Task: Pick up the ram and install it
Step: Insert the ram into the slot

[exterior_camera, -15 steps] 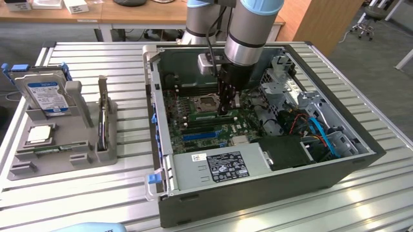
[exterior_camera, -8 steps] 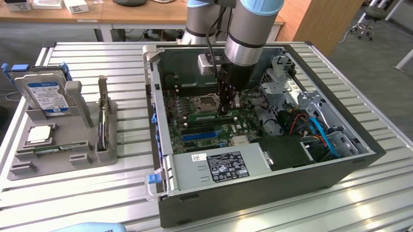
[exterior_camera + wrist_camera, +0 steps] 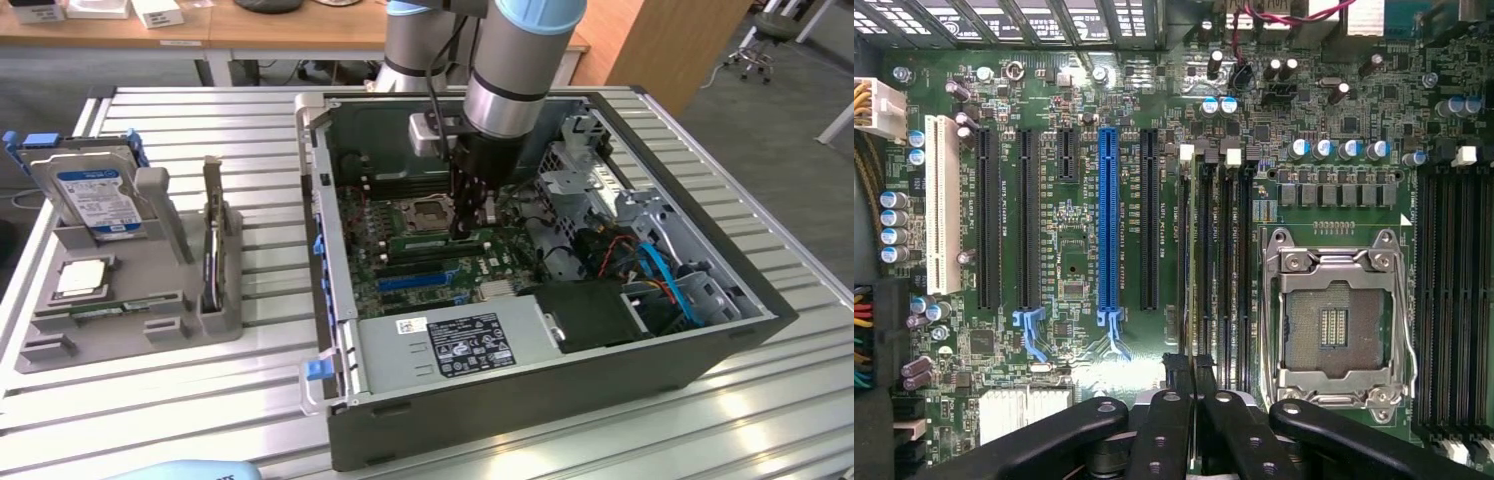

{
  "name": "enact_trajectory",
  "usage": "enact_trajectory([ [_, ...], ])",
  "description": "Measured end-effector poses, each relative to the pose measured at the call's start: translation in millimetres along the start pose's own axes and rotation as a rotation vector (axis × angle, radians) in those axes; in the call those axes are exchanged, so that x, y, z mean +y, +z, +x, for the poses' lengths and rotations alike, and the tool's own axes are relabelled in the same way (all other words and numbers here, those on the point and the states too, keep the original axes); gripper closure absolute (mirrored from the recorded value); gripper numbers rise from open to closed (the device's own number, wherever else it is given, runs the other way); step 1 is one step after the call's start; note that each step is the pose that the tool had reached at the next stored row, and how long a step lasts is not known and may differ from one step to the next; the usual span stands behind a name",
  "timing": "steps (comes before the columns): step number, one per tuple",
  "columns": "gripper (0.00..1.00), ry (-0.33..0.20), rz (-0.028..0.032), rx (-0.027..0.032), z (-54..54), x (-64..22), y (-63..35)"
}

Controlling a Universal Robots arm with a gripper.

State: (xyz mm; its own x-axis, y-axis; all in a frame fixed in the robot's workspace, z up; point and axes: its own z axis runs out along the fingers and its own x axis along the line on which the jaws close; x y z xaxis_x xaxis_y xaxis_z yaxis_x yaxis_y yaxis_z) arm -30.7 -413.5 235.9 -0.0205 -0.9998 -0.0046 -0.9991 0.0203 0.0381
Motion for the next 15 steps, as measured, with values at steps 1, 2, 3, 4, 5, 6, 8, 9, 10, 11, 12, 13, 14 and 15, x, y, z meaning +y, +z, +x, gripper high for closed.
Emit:
enact_trajectory([
  [1, 0.89, 0.0, 0.0001, -0.0002, 0.0, 0.0, 0.2],
  [2, 0.89, 0.0, 0.0, -0.0001, 0.0, 0.0, 0.2],
  [3, 0.89, 0.0, 0.0, -0.0001, 0.0, 0.0, 0.3],
  [4, 0.89, 0.0, 0.0002, -0.0004, -0.1, 0.0, 0.7],
  [5, 0.89, 0.0, 0.0001, -0.0004, -0.1, 0.0, 0.9],
  [6, 0.89, 0.0, 0.0001, -0.0001, 0.0, 0.0, 1.0],
  [8, 0.89, 0.0, 0.0, -0.0002, 0.0, -0.1, 1.4],
  [9, 0.89, 0.0, 0.0001, -0.0002, 0.0, -0.1, 1.6],
  [10, 0.89, 0.0, 0.0001, -0.0001, 0.0, -0.1, 1.7],
  [11, 0.89, 0.0, 0.0001, -0.0002, 0.0, -0.1, 1.9],
  [12, 0.89, 0.0, 0.0, -0.0001, 0.0, -0.1, 2.0],
  [13, 0.89, 0.0, 0.0, -0.0001, 0.0, -0.1, 2.1],
  [14, 0.89, 0.0, 0.0, 0.0, 0.0, -0.3, 2.1],
  [15, 0.89, 0.0, 0.0, -0.0001, 0.0, -0.6, 2.1],
])
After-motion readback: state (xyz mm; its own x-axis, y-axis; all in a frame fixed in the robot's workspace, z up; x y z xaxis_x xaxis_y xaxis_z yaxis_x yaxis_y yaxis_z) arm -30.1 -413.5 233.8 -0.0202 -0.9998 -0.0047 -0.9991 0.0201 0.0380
